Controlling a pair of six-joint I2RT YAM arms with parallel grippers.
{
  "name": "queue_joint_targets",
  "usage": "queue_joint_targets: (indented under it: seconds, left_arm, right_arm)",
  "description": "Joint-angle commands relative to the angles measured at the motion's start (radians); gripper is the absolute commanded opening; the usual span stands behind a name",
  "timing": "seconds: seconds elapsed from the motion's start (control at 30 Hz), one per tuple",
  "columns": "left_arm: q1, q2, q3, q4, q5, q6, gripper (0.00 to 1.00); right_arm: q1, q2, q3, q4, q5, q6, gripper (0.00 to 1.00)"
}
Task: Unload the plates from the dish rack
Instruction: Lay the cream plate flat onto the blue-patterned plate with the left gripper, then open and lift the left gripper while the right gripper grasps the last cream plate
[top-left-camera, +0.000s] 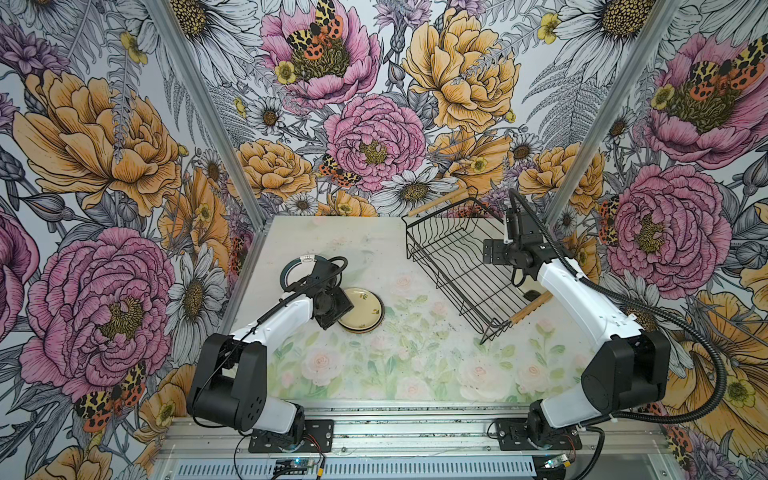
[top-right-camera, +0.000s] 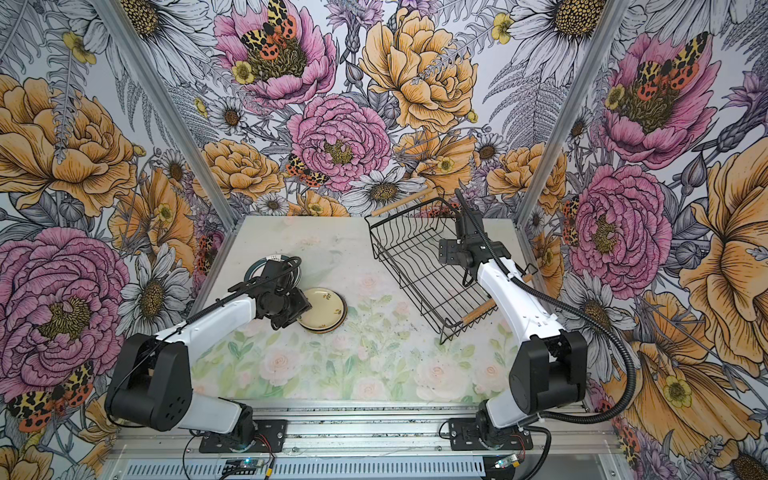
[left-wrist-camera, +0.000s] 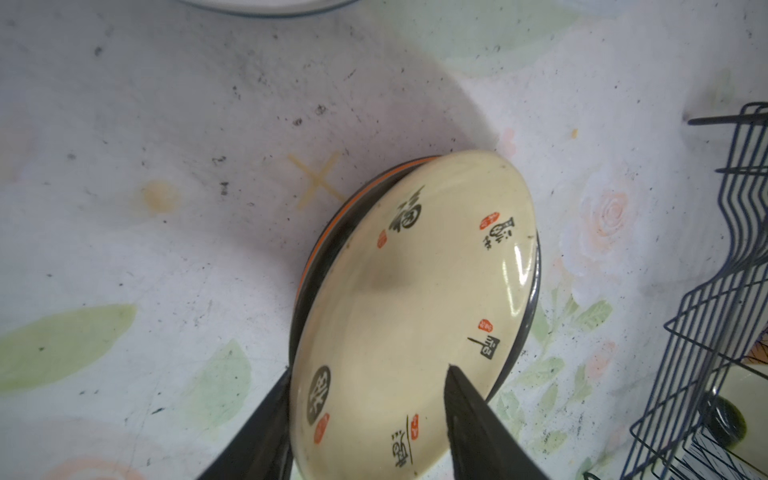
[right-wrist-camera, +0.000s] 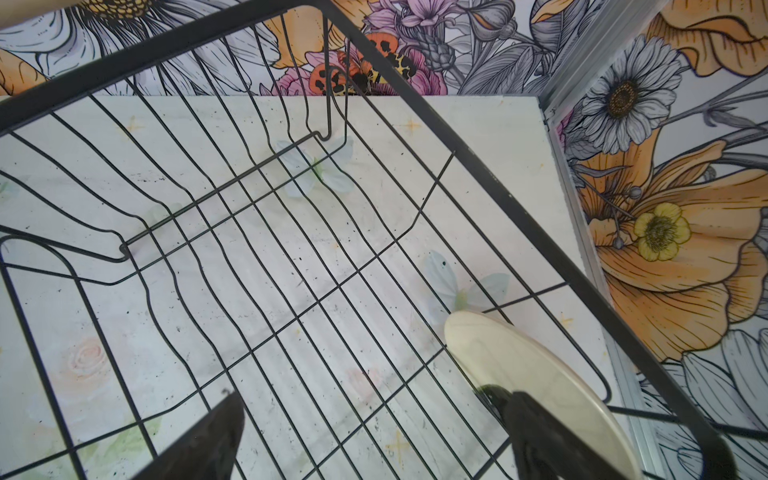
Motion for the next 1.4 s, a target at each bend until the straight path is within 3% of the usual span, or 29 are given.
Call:
queue_joint_targets:
  seconds: [0.0, 0.7, 0.9, 1.07, 1.2, 1.27, 1.37]
  left_arm:
    - [-0.014, 0.031, 0.037, -0.041, -0.035, 0.023, 0.57]
    - [-0.044, 0.041, 0.100, -0.132, -0.100, 0.045, 0.69]
    - [-0.040, -0.033, 0.142, -0.211, -0.161, 0.096, 0.77]
    - [-0.018, -0.101, 0.163, -0.212, -0.157, 0.147, 0.81]
    - [0.014, -0.133, 0.180, -0.212, -0.144, 0.193, 0.84]
    - [0.031, -0.140, 0.190, -0.213, -0.132, 0.215, 0.98]
    - [0.055, -0.147, 0.203, -0.211, -0.117, 0.242, 0.99]
  right_arm:
    - [-0.009, 0.018, 0.048, -0.019, -0.020, -0.015, 1.00]
    - [-0.031, 0.056, 0.073, -0.051, -0.049, -0.081, 0.99]
    - [-0.077, 0.069, 0.091, -0.074, -0.037, -0.176, 0.99]
    - [-0.126, 0.091, 0.146, -0.153, 0.026, -0.268, 0.99]
    - [-0.173, 0.083, 0.151, -0.200, 0.006, -0.340, 1.00]
    - [-0.198, 0.082, 0.144, -0.214, -0.005, -0.364, 0.99]
    - [-0.224, 0.086, 0.125, -0.230, -0.017, -0.400, 1.00]
